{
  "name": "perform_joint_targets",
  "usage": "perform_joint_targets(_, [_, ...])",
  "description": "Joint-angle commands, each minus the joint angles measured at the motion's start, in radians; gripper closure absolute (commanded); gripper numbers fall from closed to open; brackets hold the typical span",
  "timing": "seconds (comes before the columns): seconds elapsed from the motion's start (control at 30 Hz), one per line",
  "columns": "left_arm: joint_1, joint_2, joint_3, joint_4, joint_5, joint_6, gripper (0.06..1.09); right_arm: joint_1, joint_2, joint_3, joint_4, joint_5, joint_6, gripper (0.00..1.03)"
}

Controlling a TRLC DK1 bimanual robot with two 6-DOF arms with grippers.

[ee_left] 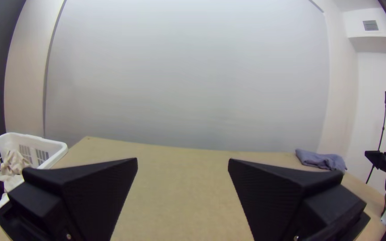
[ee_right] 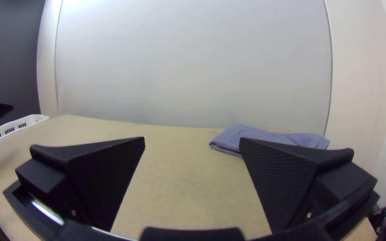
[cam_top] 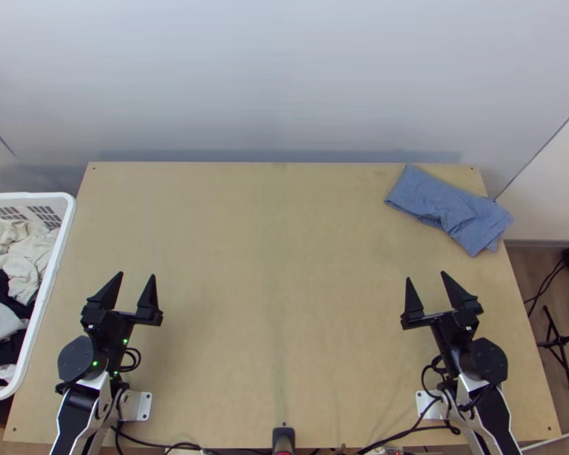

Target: Fold the t-shirt

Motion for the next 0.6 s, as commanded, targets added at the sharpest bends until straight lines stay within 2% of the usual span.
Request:
perform_joint_targets(0.0, [-0.003, 0.0, 0.0, -0.002, 0.011, -0.011, 0.1, 0.0, 0.001, 0.0, 0.0, 0.0, 0.0, 0.04])
perform_joint_targets(0.07, [0.009, 0.0, 0.002, -0.012, 0.025, -0.005, 0.1, 0.0, 0.001, 0.0, 0.0, 0.0, 0.0, 0.04])
perform_joint_targets(0.17, [0.129, -0.003, 0.0, 0.001, 0.025, 0.026, 0.1, 0.0, 0.001, 0.0, 0.0, 0.0, 0.0, 0.04])
perform_joint_targets(0.27, [0.166, -0.003, 0.025, 0.103, 0.027, 0.135, 0.1, 0.0, 0.001, 0.0, 0.0, 0.0, 0.0, 0.04])
perform_joint_targets(0.43, [0.198, 0.009, 0.22, 0.077, 0.027, 0.215, 0.1, 0.0, 0.001, 0.0, 0.0, 0.0, 0.001, 0.04])
perform_joint_targets(0.57, [0.195, 0.163, 0.482, -0.019, 0.02, 0.216, 0.1, 0.0, -0.001, 0.0, 0.0, 0.0, 0.001, 0.04])
